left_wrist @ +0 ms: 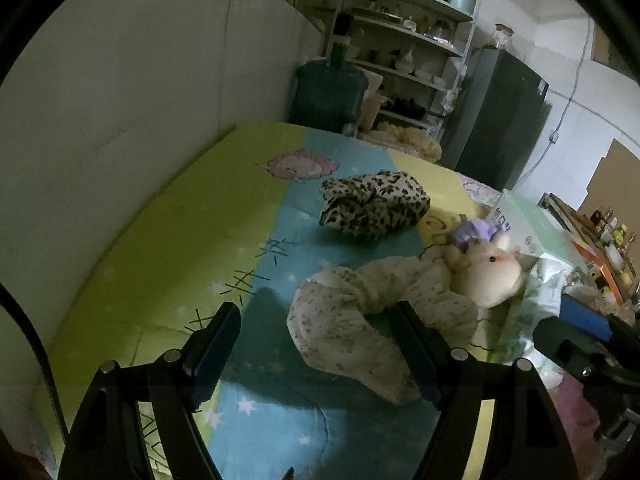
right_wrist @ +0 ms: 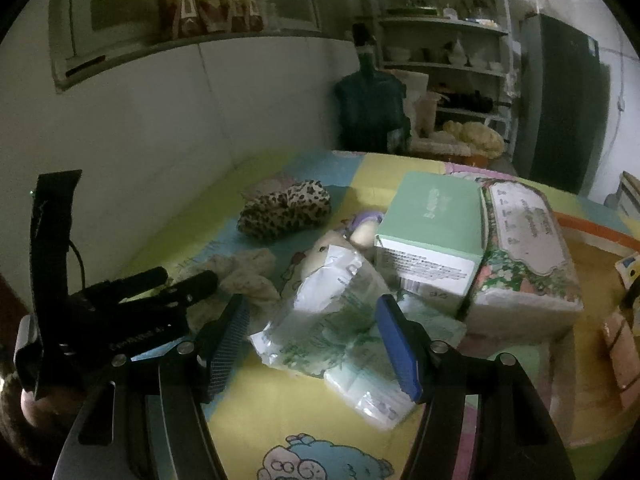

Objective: Organize soft objects
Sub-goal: 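Lower the left tool onto the white floral scrunchie and close it, then grasp the white plastic packet with the right tool while the left tool holds the scrunchie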

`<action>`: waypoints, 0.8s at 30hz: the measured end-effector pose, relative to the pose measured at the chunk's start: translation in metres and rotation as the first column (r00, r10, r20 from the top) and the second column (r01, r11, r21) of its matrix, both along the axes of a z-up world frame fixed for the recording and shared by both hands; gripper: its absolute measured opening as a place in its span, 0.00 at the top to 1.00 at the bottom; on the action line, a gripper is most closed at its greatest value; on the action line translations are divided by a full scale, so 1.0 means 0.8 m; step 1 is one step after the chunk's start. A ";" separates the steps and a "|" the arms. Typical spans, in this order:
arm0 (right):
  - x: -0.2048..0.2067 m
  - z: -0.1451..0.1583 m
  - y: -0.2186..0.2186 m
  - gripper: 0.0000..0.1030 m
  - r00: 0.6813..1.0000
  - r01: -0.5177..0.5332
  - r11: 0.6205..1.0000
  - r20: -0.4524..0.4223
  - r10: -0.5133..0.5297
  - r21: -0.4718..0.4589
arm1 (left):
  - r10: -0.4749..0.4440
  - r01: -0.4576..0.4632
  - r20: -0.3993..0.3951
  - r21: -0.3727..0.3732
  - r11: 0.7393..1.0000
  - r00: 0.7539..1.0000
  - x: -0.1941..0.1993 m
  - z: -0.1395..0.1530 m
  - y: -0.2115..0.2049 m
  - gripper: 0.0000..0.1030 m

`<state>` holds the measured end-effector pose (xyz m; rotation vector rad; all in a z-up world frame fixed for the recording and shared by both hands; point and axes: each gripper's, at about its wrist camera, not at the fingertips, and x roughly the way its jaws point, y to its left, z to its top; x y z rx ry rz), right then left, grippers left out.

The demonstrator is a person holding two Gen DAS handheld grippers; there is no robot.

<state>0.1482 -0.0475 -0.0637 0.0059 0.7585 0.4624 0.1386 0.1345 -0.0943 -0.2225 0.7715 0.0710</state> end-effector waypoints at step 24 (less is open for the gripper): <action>0.012 -0.017 0.000 0.57 0.996 0.061 0.998 -0.064 -0.061 -0.015 | -0.055 0.053 -0.017 -0.087 0.995 0.998 0.000 -0.008 -0.001 0.92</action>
